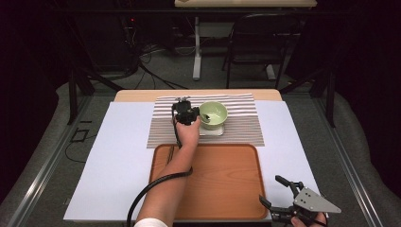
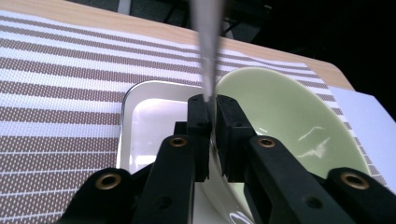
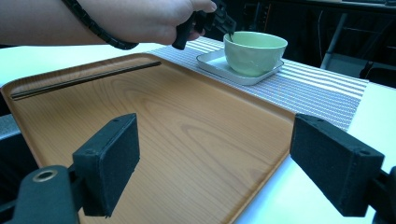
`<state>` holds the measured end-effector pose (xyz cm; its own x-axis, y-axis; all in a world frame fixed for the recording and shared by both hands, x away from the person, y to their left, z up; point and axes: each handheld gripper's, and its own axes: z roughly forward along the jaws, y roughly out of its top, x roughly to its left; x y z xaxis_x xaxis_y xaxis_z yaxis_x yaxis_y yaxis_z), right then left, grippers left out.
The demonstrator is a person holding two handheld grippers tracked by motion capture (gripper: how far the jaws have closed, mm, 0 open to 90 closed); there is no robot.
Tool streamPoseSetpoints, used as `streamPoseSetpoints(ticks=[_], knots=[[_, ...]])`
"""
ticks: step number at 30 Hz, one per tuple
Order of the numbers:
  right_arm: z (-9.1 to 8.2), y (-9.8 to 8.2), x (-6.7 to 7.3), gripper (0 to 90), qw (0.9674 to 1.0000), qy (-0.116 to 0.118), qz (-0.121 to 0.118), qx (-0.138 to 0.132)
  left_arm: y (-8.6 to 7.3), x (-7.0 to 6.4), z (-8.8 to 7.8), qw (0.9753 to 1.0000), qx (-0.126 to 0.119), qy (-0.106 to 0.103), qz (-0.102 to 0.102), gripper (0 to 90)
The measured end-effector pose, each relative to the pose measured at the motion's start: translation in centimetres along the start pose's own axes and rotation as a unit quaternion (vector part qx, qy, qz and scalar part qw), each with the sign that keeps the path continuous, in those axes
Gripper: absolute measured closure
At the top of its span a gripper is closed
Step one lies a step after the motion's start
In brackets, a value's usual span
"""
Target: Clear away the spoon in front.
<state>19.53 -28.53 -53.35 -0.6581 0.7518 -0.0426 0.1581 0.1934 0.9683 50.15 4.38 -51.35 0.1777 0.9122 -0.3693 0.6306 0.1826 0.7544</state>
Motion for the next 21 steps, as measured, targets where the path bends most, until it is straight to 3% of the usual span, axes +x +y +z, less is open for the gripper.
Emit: streamPoseSetpoints(ticks=[3, 6, 14, 21], knots=[[0.0, 0.0, 0.0, 15.3, 1.0, 0.0, 0.0, 0.0, 0.4, 0.0, -0.3, 0.9999, -0.004, -0.012, 0.002, 88.9], [0.0, 0.0, 0.0, 15.4, 1.0, 0.001, 0.0, 0.0, 0.8, -0.1, -0.6, 0.9997, -0.008, -0.016, 0.014, 89.1], [0.0, 0.0, 0.0, 15.4, 1.0, 0.002, 0.001, 0.001, 2.0, -0.4, -1.7, 0.9992, -0.017, -0.031, 0.016, 89.1], [0.1, 0.0, 0.0, 15.4, 1.0, 0.003, 0.001, 0.001, 3.2, -0.7, -3.2, 0.9985, -0.021, -0.039, 0.033, 89.1]])
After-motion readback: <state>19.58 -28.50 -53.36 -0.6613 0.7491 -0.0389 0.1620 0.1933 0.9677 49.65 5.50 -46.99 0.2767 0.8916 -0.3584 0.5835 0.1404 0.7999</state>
